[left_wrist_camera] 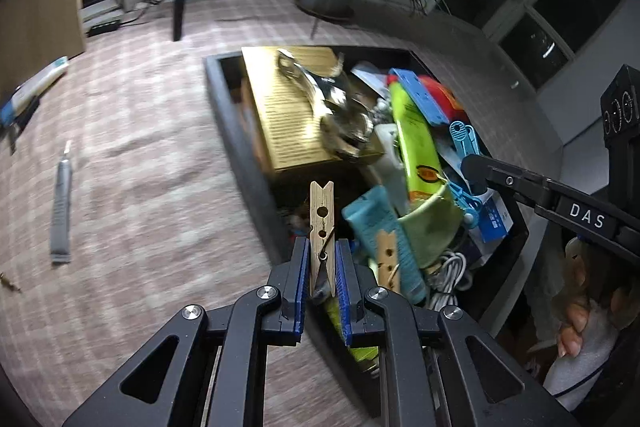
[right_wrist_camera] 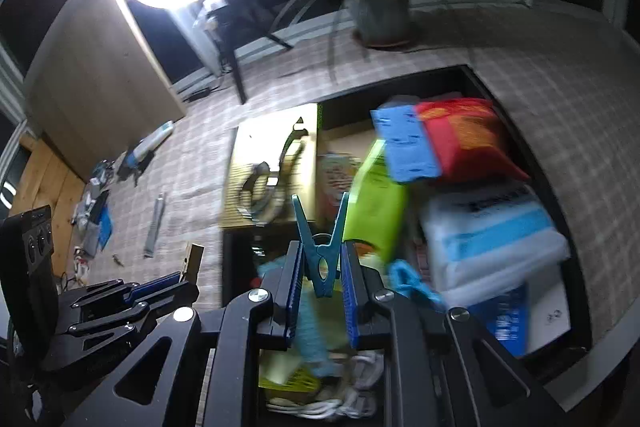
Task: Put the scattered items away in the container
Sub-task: 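Carry the clothespin and blue clip into the black container and open both grippers, then move both grippers back over the cloth and grasp the grey tube with the right gripper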
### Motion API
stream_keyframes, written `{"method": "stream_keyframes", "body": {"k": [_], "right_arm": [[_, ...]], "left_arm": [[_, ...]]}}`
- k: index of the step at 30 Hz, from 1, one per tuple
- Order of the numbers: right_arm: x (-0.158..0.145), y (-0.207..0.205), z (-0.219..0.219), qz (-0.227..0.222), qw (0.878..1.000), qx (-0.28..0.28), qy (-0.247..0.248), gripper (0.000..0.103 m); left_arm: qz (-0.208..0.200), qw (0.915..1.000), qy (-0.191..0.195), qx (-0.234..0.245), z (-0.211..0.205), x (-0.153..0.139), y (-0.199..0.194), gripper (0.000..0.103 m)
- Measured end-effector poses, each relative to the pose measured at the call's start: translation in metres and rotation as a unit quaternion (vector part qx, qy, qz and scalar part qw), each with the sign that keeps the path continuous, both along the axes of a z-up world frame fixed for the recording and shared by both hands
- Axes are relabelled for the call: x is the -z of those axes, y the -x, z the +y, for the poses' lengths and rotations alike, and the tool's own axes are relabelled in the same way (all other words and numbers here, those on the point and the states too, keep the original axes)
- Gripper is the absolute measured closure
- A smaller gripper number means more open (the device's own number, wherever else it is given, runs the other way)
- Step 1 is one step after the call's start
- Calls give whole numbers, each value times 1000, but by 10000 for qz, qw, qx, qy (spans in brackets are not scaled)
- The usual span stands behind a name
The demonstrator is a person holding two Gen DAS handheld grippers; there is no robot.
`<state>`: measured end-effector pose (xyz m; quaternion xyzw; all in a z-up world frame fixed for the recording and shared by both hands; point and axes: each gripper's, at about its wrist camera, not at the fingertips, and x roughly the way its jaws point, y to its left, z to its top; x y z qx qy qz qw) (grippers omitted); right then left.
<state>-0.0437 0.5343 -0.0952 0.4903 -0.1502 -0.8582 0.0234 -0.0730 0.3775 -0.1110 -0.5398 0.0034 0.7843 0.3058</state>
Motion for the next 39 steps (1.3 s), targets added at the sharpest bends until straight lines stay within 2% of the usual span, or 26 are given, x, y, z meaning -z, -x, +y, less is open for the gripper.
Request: {"method": "stream_keyframes", "body": {"k": [7,14,15,16,18,21,30,34,39], "right_arm": [[9,-5,24,-115,9998,166,4,86],[11,-7,30,-148,9997,216,-8,85],[10,-7,30,-138,9997,218,-42,84],[9,-8,29,-136,9996,221,-66,81],[4,-8,26,-83,9995,272,-127,54],[-5,-7,22,78,9995,278,-159,52],[-14,6,-12,129,9999,41,-50,52],[-19,15,-39,155,9997,-179,-25,52],[-23,38,-89,135,9976,-669,137,45]], "left_arm": [[-34,9998,100,145,24,6,-1,89],[101,9995,93,273,31,0,-5,89],[117,9995,74,300,31,-2,-6,86],[133,9994,55,330,30,-4,-6,78],[208,9992,24,335,27,-8,-8,72],[349,9989,79,293,20,-14,-7,72],[320,9994,70,-116,-34,-18,13,71],[297,9989,90,-360,-67,-15,26,59],[209,9977,202,-616,-120,-6,51,45]]}}
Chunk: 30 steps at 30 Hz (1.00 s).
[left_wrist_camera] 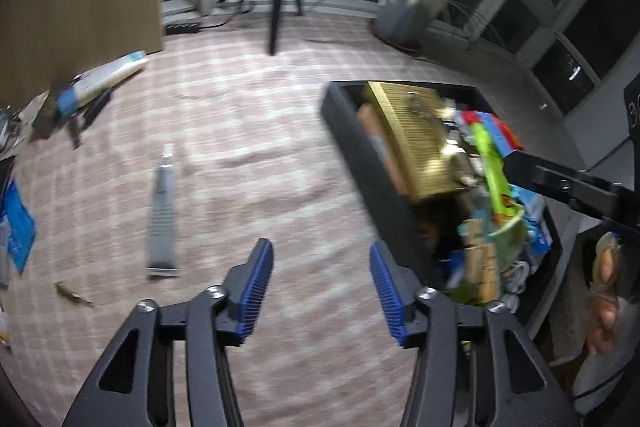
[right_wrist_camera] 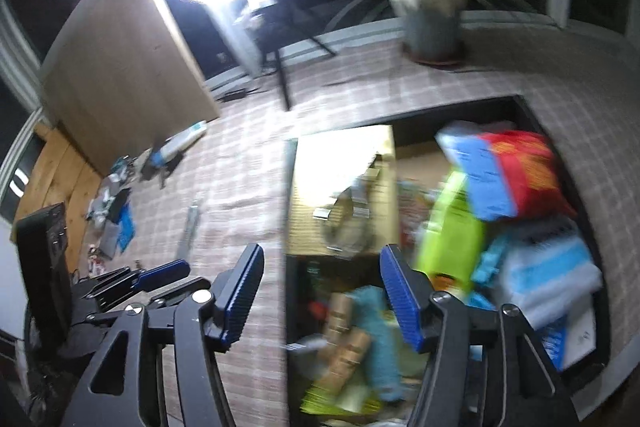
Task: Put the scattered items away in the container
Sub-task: 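Move both grippers back over the cloth and grasp the grey tube with the right gripper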
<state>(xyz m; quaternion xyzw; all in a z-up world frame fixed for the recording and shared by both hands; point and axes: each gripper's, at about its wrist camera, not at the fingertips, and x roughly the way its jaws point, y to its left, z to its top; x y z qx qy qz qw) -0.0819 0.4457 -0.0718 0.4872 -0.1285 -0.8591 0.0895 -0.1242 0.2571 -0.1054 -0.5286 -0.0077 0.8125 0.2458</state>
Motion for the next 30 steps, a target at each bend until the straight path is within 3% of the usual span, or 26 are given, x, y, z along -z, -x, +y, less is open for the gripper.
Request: {"method": "stream_keyframes", "body": {"k": [5,13,22,25,30], "right_arm": [[9,34,-56,-214,9970,-676,315,45],[69,99,-127,-1178,9806,-1028,1181,45],[119,134,-176,-1674,9734,-1194,1011,62],[131,139,-179,-1782,9721,-1130,1022,72],[140,140,-185,-1838,9698,-1214,1052,76]], "left_arm": [[-270,9992,-97,-282,-54,17,28,44],[-608,9945,-515,-684,-110,48,63,45],[-751,9936,-559,-628,-110,76,81,49],[-814,9941,-515,-504,-103,86,81,52],[-740,9947,-625,-354,-96,89,78,57]]}}
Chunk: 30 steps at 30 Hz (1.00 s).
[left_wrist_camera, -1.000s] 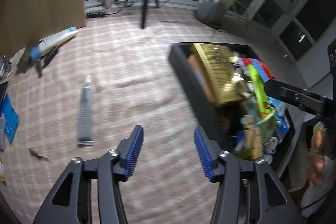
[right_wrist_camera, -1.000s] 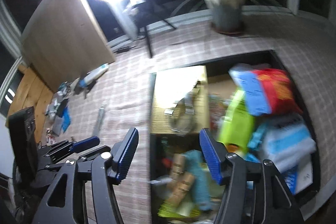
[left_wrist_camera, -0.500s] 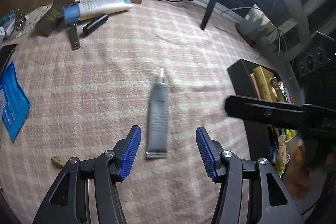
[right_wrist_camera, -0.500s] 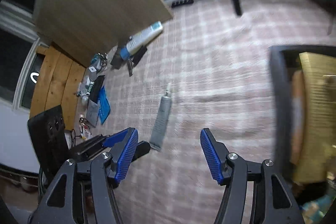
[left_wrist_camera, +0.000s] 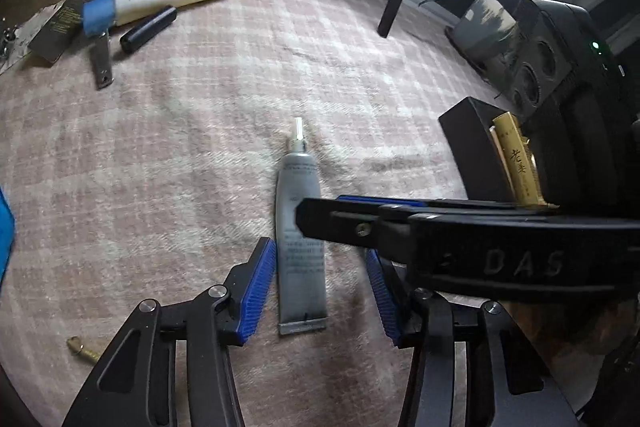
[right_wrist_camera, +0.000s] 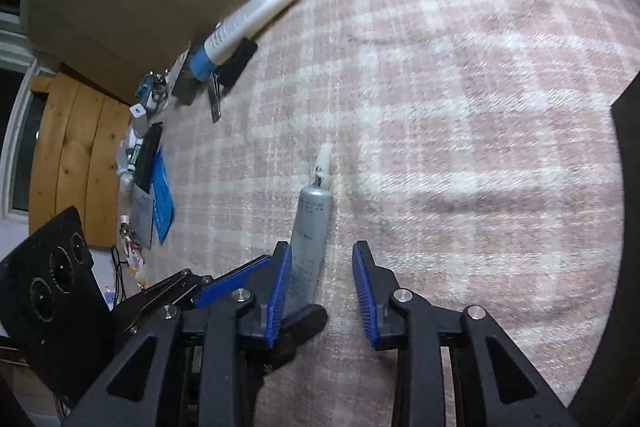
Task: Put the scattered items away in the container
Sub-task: 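Move both grippers back over the cloth and grasp the grey tube with the right gripper, then carry the grey tube into the black container and open the right gripper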
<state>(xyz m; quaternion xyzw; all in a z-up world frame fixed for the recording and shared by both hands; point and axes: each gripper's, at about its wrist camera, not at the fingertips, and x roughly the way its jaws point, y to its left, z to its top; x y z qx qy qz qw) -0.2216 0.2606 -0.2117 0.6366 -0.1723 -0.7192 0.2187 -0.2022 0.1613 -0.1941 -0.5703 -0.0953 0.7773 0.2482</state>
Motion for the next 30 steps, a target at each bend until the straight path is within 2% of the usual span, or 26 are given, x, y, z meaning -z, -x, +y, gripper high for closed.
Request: {"method": "stream_keyframes", "body": {"k": [1,3,5,9,14,23,30], "right_arm": [[-1,0,-1,4,10000,-1,-1,76],[0,1,-2,-21,10000,-1,58,76],[1,0,-1,-69,9999,9,144,77],[2,-6,3,4,10000,44,42,90],[-5,-14,13,24,9997,112,237,91],[-51,-38,38,477,9979,238,361,91],[-91,-60,88,848,9945,516,338,91]], "left_arm": [[-31,10000,-48,32,1,1,0,64],[-71,9999,-127,70,6,2,-1,71],[-53,9998,-159,62,10,2,-4,72],[-4,9999,-154,-13,12,0,-12,72],[120,9998,-157,-38,19,-15,-24,73],[603,9980,-119,163,55,-65,-46,73],[867,9945,-256,523,103,-99,-64,73]]}}
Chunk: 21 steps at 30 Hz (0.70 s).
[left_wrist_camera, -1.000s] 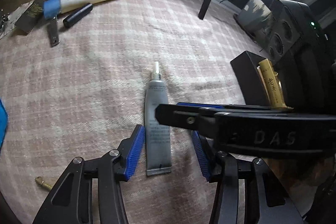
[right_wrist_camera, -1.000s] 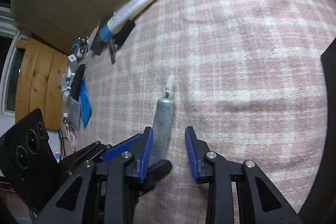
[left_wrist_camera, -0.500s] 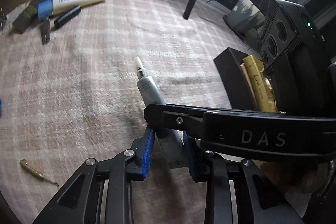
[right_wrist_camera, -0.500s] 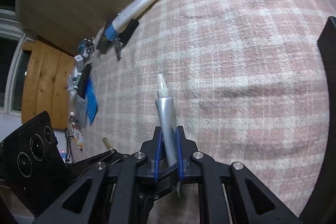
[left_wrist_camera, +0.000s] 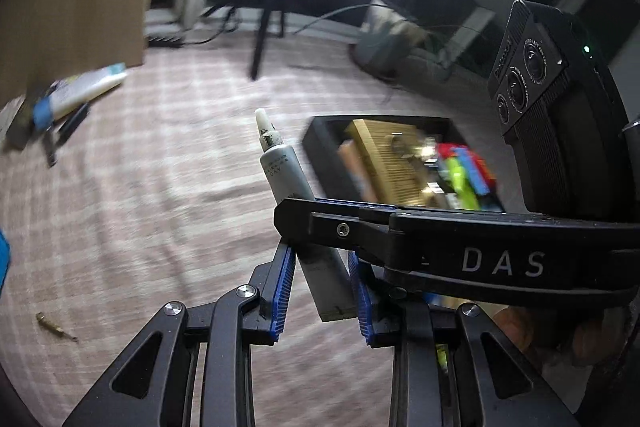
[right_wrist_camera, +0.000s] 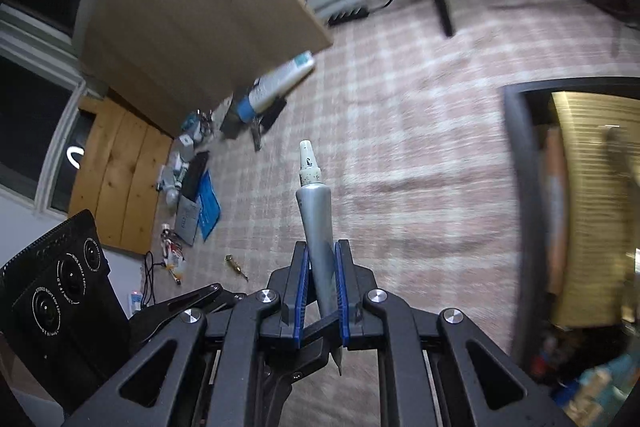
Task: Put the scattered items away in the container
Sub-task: 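Carry the grey tube into the black container and open the right gripper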
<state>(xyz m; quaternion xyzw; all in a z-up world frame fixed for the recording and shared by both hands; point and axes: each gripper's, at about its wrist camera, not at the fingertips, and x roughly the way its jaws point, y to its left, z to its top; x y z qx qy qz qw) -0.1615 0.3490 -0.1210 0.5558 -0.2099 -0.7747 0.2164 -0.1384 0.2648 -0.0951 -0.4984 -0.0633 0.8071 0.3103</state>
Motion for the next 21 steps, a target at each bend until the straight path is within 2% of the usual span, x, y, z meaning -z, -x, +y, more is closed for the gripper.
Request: {"method": "stream_keyframes", "body": {"k": [9,15,21], "right_arm": [[-27,-30,87,216,9977,636,-62,91],[-30,-48,147,237,9932,1123,-178,91],[-30,-58,182,243,9900,1360,-283,89]], "left_arm": [[163,9973,-131,705,92,-26,-24,73],[119,9933,-199,1135,151,-25,-34,73],[275,9901,-85,1372,189,-26,-44,73]]}}
